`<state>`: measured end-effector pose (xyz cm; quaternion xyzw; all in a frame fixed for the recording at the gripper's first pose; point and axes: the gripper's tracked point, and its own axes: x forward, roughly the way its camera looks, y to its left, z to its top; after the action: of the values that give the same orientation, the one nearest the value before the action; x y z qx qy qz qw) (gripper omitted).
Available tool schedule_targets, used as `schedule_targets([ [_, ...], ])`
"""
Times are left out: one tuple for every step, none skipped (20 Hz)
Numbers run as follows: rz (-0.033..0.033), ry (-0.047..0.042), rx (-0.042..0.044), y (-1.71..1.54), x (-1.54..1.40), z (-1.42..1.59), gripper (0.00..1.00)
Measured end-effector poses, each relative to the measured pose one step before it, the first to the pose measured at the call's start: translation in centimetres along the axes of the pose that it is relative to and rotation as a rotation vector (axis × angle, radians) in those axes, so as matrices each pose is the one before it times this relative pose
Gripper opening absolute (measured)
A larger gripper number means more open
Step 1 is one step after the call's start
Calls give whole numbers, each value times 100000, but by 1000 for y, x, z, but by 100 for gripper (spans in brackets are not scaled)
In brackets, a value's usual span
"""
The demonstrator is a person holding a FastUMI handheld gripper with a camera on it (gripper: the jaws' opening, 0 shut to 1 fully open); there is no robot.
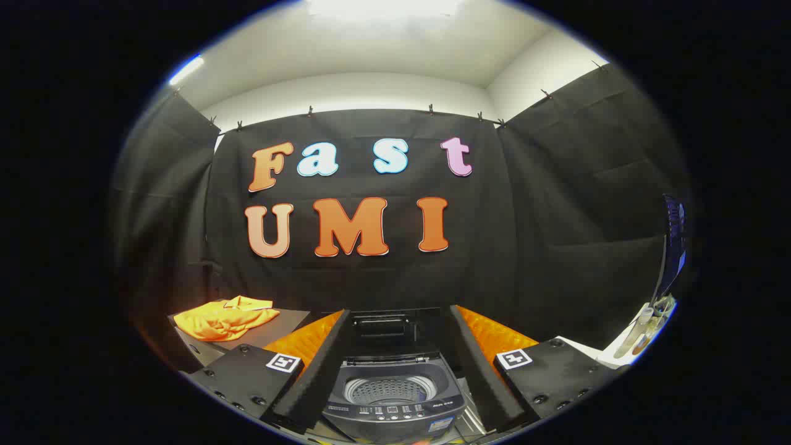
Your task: Put the clothes into the washing machine and then close the washing machine lid.
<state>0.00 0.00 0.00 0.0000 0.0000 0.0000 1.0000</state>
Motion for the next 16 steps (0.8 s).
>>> schedule_targets([
  [199, -166, 349, 283, 209, -259, 99],
  [-759, -272, -605, 347, 226, -39, 99],
  [-2954, 1794, -123, -273, 305, -486, 99],
  [-903, 1539, 769, 284, -112, -456, 99],
  [-189, 255, 470, 712, 213, 139, 99],
  [-493, 378, -335, 554, -7, 234, 99],
  [-1887, -294, -362, 186, -217, 295, 99],
  [-1381, -717, -581, 213, -443, 356, 99],
  [-486, -1426, -719, 665, -456, 488, 99],
  [-944, -1492, -222, 413, -195, 350, 99],
  [-1142, -616, 495, 222, -232, -8, 99],
  [-976, 173, 1195, 200, -153, -298, 99],
  [11, -61, 1566, 233, -272, -72, 99],
  [496, -210, 551, 347, -187, -2, 99],
  [-921, -233, -577, -306, -23, 18, 99],
  [-1422, -165, -881, -515, -274, 41, 99],
])
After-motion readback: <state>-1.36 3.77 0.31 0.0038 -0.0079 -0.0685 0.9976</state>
